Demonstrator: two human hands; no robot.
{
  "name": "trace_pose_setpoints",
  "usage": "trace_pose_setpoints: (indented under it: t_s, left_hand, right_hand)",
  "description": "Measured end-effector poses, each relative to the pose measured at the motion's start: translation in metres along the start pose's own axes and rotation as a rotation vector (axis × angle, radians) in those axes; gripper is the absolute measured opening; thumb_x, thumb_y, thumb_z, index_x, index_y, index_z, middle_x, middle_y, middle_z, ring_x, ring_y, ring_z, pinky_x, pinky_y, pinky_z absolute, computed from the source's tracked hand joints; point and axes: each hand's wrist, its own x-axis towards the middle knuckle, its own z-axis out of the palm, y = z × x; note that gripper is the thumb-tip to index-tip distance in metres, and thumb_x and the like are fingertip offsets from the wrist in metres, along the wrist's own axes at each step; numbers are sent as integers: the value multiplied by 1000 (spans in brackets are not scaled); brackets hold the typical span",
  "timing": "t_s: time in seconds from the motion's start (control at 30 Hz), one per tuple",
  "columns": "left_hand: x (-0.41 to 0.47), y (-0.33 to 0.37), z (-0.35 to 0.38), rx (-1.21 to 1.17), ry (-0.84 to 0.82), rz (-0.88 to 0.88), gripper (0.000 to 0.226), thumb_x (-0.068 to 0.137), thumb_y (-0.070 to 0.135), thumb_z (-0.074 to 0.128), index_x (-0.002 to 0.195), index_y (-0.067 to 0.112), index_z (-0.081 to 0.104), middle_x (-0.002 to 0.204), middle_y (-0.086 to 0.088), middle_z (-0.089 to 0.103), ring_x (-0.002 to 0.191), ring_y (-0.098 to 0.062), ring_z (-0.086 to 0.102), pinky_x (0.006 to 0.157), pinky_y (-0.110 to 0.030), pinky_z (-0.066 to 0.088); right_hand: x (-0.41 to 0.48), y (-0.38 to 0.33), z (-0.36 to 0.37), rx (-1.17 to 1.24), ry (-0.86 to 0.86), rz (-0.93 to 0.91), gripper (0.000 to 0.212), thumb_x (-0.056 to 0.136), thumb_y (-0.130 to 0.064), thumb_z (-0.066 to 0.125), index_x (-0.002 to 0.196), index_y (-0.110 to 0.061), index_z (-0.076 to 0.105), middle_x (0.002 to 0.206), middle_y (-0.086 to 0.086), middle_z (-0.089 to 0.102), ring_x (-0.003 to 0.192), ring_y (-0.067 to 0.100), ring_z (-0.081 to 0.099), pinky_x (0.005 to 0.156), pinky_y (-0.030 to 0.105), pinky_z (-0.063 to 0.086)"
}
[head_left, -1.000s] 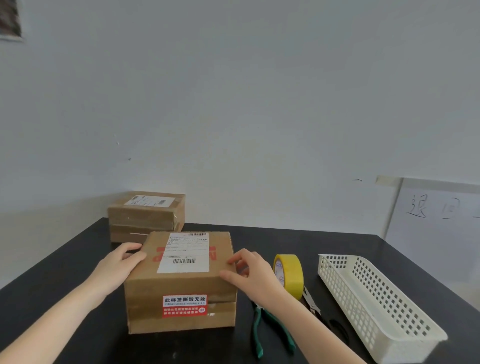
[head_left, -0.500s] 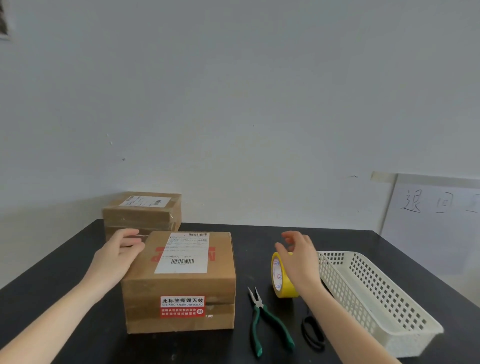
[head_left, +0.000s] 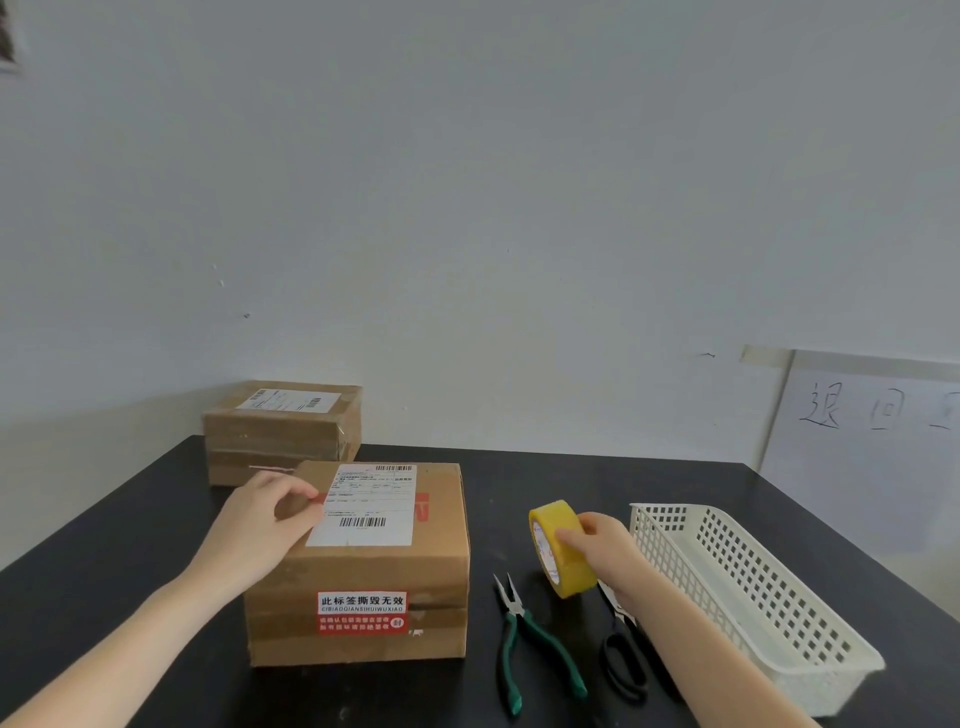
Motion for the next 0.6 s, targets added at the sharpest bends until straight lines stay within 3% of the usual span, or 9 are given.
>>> trace_pose_setpoints:
  t_s: [0.13,0.23,0.33,0.6]
  left_hand:
    - [1,-3,2,9,8,8,19,87,36,64,105,29,62,130,3,51,120,-19,48,95,-35,44]
    - [2,-4,4,7,15,19,19,87,35,63,105,29,62,130,3,51,120,-19,48,92,-30,41]
    - [2,-5,5,2,17,19,19,88,34,63,105,29,62,130,3,50,119,-19,47,90,-29,41]
    - [3,-9,6,11,21,28,18,88,36,61,105,30,61,129,5,51,119,-19,47,92,-31,43]
  right_hand:
    - [-3,4,6,-280,-58,-147,42,86,-23,65,127,-20,58,118,1,64,108,19,59,87,29,46]
    - [-6,10,9,-490,-74,-212,51,86,-29,62,136,-29,52,130,-4,60,120,20,55,102,31,40]
    - [-10,17,13,-698,-66,-316,45,89,-28,56,134,-34,51,128,-11,59,121,19,53,108,32,30]
    - [-19,30,19,-807,-22,-413,40,89,-23,56,127,-36,53,123,-13,62,119,15,54,113,35,26]
